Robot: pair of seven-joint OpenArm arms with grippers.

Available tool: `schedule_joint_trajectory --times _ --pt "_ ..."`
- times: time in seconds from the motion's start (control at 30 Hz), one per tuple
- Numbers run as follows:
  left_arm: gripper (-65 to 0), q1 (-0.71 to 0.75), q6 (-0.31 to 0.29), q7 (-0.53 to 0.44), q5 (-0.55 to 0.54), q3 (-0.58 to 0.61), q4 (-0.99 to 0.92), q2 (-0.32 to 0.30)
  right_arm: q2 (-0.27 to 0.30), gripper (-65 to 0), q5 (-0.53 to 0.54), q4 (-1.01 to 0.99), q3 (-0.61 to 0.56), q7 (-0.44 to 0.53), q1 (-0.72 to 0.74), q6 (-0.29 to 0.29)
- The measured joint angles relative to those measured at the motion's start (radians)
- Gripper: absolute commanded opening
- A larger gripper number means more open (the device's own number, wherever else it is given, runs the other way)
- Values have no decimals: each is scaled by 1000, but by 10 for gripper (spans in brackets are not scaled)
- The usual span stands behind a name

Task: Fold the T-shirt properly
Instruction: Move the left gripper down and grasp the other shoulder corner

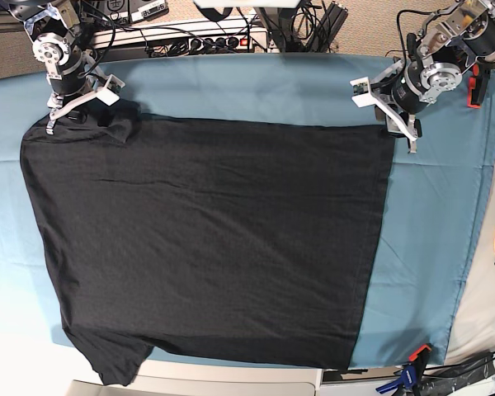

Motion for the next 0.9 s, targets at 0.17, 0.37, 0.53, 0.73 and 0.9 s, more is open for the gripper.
schedule_joint_trajectory --times 0.17,0.37,0.53,0.73,0.9 --pt "-409 0 1 15 -36 0 1 0 0 -650 0 0 0 0 0 0" --pt "-409 0 -14 -55 -36 0 -7 4 0 -650 0 0 0 0 0 0" --pt "-409 -6 -38 -93 -35 -5 -24 17 0 -650 0 0 0 0 0 0" --pt "-409 -64 -38 -109 -47 -3 -60 41 0 -650 0 0 0 0 0 0" --pt "-409 -114 -41 -106 -71 -2 -97 41 0 -650 0 0 0 0 0 0"
